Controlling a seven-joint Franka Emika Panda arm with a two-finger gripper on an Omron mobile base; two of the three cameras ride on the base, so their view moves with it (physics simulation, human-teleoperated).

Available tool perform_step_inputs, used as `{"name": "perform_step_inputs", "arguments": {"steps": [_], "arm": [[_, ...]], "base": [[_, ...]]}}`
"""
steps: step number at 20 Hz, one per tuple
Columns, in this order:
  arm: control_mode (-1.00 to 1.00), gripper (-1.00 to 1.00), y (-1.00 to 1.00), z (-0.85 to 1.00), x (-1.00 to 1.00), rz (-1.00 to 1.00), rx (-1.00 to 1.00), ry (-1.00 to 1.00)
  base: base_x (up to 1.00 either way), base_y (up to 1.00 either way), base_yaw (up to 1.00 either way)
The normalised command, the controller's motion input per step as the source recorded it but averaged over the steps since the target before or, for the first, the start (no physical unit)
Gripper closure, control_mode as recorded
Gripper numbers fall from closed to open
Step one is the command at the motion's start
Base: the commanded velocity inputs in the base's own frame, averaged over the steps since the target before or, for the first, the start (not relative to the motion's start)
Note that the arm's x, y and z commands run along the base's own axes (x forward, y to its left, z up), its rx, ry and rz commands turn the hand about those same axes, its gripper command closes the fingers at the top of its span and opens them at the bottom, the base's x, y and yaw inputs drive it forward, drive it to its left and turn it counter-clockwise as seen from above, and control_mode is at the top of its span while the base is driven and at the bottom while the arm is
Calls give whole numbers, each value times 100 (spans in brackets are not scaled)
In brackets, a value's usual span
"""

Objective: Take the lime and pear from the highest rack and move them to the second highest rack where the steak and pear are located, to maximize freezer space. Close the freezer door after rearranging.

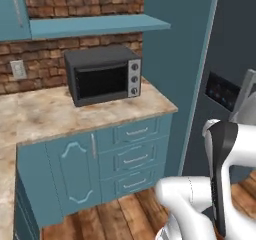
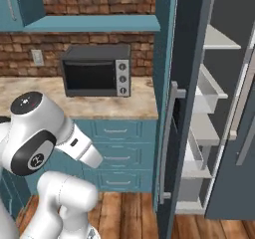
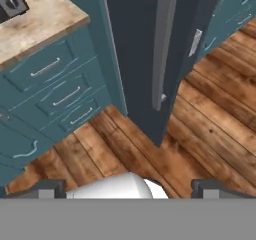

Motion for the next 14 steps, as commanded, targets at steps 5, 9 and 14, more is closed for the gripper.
{"name": "perform_step_inputs", "arguments": {"steps": [5, 9, 14], "arm": [[100, -100, 0, 0, 0, 0, 0, 0], [100, -100, 0, 0, 0, 0, 0, 0], [100, -100, 0, 0, 0, 0, 0, 0]], "base": [[72, 42, -57], [67, 46, -60], [66, 41, -58]]}}
